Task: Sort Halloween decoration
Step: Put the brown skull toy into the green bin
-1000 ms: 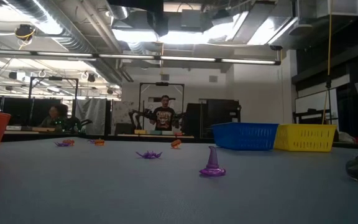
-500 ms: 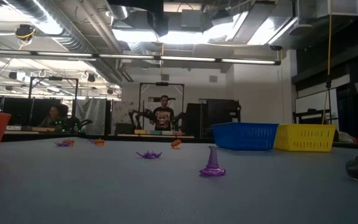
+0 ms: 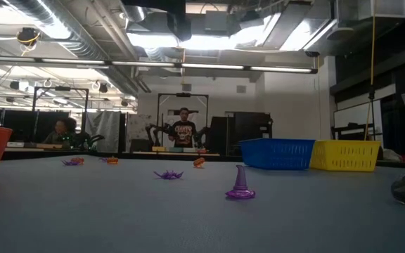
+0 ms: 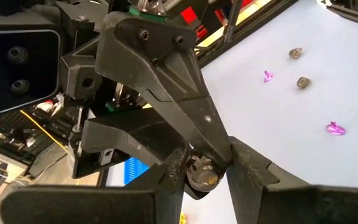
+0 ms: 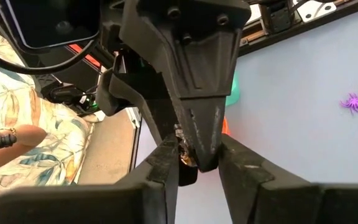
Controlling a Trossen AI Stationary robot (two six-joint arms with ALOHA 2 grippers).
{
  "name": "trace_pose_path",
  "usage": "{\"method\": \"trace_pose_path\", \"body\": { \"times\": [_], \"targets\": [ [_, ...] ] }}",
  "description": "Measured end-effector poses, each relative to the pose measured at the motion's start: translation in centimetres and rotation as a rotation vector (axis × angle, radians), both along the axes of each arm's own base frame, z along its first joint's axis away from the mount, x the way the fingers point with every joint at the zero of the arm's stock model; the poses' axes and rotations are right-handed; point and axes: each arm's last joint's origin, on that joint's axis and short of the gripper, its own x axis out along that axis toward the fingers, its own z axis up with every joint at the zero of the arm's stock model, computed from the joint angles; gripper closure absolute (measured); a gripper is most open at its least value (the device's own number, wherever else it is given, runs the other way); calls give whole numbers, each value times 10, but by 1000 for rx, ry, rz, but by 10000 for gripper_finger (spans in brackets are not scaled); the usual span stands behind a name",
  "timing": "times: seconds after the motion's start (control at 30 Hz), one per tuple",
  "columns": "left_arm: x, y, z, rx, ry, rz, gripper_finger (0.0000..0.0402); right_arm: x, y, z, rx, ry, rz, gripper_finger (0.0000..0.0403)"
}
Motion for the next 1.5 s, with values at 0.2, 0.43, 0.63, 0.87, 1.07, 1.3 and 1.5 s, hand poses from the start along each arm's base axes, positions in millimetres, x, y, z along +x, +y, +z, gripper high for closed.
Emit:
{"method": "trace_pose_path", "body": {
  "times": [0.2,0.43,0.63,0.87,1.07,1.3,1.5],
  "targets": [
    [0,0,0,-4,-3,0,326,0,0,0,-7,-1,-10,241],
    [0,0,0,-3,-1,0,326,0,-2,0,-32,-12,-6,196],
    [0,0,0,0,0,8,325,0,0,0,-4,-8,46,194],
    [0,0,0,-3,0,6,325,-1,1,0,15,-2,81,194],
    [0,0,0,-19,-3,10,325,-9,-3,-4,-12,82,95,194],
    [-1,0,-2,-56,7,23,325,-22,-6,-13,-121,216,133,194],
    [-5,-3,-8,-162,57,53,325,-31,-8,-21,-233,319,119,194]
  ]
}}
